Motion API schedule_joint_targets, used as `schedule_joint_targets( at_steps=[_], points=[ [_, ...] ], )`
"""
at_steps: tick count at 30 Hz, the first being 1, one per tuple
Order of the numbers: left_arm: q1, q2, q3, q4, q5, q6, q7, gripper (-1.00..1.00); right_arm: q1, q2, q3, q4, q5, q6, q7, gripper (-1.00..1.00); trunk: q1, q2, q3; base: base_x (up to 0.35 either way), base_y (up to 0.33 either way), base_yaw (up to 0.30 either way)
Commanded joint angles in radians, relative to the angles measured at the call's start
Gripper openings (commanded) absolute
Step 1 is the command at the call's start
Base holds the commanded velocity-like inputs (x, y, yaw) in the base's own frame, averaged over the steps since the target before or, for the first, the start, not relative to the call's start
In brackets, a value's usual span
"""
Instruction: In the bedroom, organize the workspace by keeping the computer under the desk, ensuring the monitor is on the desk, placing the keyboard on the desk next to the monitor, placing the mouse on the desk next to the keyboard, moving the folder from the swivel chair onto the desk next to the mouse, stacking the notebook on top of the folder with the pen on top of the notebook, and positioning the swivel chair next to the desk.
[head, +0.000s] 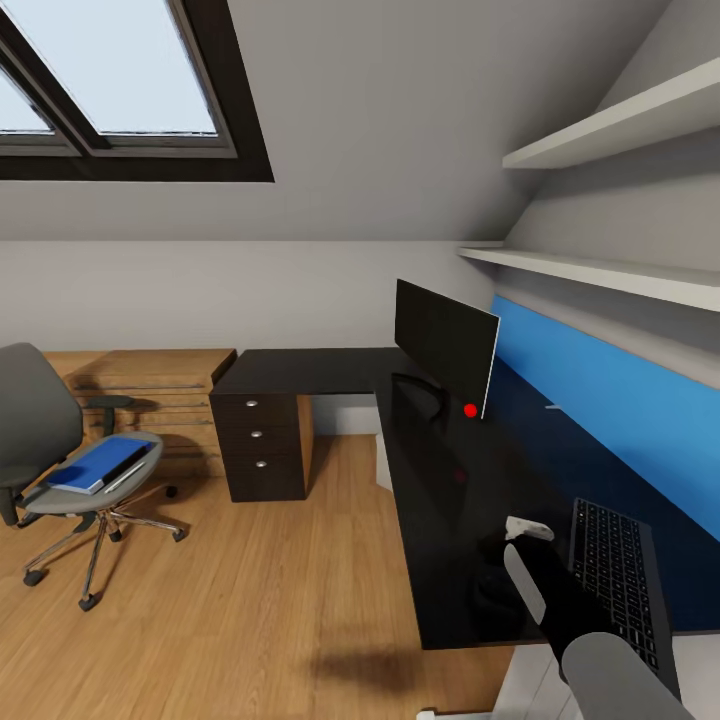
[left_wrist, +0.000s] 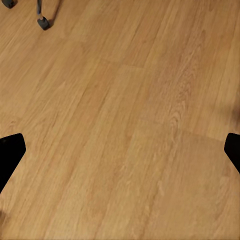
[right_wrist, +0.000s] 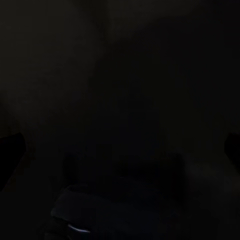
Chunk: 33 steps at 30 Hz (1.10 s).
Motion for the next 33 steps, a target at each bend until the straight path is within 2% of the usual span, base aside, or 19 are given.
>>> schedule_joint_targets(
  at_steps=[1,15,33],
  points=[
    [0.000,0.000,0.000,0.000,0.009,-0.005,-0.001,1.00,0.000,0.000,0.001,-0.001,-0.011,0.003,-0.008,1.00,0.000,-0.001,-0.001,0.000,0.000,0.000],
    [0.000,0.000,0.000,0.000,0.009,-0.005,-0.002,1.00,0.000,0.000,0.001,-0.002,-0.011,0.048,-0.007,1.00,0.000,-0.001,-0.001,0.000,0.000,0.000],
    [0.000,0.000,-0.002,0.000,0.009,-0.005,-0.002,1.00,0.000,-0.001,0.001,-0.002,-0.011,0.056,-0.008,1.00,0.000,-0.001,-0.001,0.000,0.000,0.000]
  ],
)
